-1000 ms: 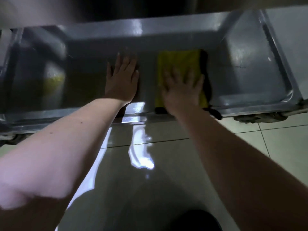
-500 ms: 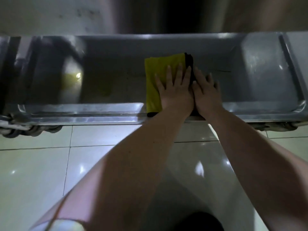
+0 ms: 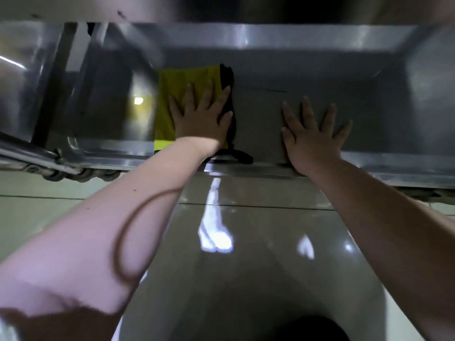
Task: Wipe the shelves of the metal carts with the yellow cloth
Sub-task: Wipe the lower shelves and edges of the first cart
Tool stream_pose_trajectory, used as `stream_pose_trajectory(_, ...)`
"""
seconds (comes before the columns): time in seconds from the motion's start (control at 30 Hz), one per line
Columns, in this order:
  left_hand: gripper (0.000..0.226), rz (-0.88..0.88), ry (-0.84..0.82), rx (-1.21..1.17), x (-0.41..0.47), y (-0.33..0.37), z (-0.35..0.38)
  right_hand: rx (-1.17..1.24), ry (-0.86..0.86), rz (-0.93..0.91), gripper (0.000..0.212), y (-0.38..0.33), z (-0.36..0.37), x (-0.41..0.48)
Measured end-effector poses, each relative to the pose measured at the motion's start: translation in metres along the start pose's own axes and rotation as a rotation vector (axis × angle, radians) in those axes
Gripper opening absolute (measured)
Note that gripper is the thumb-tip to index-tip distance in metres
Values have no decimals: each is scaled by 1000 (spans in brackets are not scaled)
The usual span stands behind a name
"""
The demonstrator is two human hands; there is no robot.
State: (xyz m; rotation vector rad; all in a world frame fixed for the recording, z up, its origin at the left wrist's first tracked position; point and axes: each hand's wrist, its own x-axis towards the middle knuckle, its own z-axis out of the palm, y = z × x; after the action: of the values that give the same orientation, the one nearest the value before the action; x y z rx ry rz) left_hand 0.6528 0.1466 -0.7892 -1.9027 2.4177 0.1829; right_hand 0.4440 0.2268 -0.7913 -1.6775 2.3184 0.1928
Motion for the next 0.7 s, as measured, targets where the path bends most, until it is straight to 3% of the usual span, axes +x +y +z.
stream_pose_trajectory(0.17,54,203,-25,0,-16,81,7,-44,-8,4,55,-7,2,-3)
stream_pose_trajectory(0.27,54,219,-53,-7,-18,98,6,-63,-13,14,56,-8,3,-2)
stream_pose_trajectory(0.4,56,256,31,-29,-11,46,4,4,26,0,52,-9,3,0)
stream_pose_trajectory(0.57,55,38,51,-18,6,-66,-2,27,85,27,51,-13,4,1)
stream_pose_trajectory(0.7,54,7,39,-24,3,-72,-3,16,69,24,55,-43,3,2)
